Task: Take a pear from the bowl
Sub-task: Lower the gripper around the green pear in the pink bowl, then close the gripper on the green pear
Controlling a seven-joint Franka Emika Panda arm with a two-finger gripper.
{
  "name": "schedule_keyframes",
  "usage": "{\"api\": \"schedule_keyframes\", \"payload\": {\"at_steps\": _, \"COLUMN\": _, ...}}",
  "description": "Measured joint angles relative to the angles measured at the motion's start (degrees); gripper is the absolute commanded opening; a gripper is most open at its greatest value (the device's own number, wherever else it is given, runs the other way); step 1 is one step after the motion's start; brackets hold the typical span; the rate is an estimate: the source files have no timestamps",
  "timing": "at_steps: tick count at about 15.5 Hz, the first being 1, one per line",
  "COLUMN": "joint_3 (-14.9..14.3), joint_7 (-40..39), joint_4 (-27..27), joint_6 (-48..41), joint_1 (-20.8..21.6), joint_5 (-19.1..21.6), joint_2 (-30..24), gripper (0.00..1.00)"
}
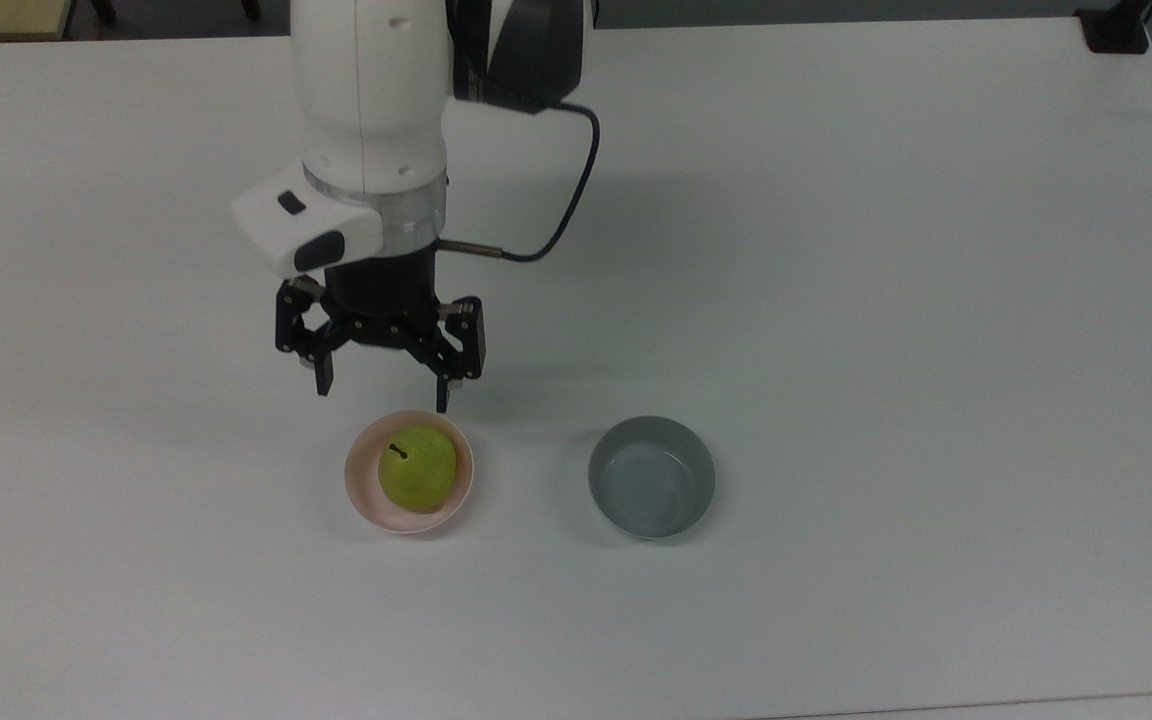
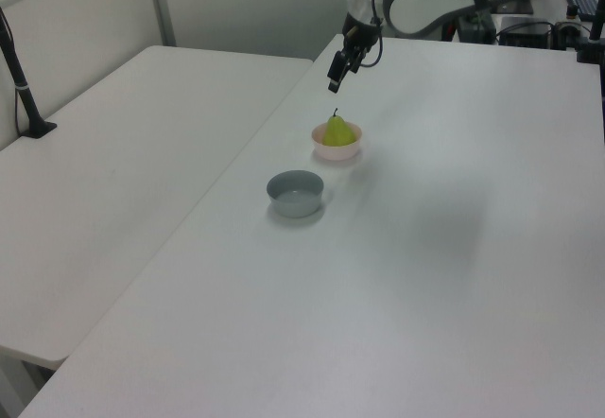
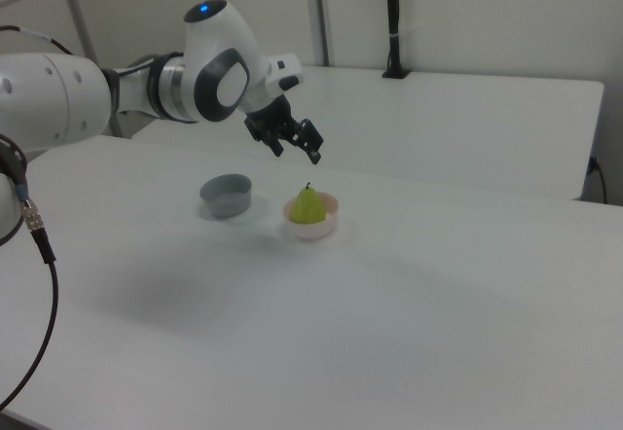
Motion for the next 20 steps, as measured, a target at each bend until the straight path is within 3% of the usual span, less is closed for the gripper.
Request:
{"api": "schedule_keyframes", "payload": {"at_steps": 19, "joint_3": 0.09, "joint_7": -0.08, "joint_4": 0.14, "joint_6": 6.18, "joint_1": 0.28, "joint_5": -1.32, "joint_2": 9.90, "gripper": 1.00}}
{"api": "schedule_keyframes", "payload": {"at_steps": 20, "joint_3": 0.09, "joint_7": -0.09, "joint_4": 0.14, "joint_6": 6.18, "joint_1": 0.28, "joint_5": -1.44, "joint_2": 9.99, "gripper": 0.96}}
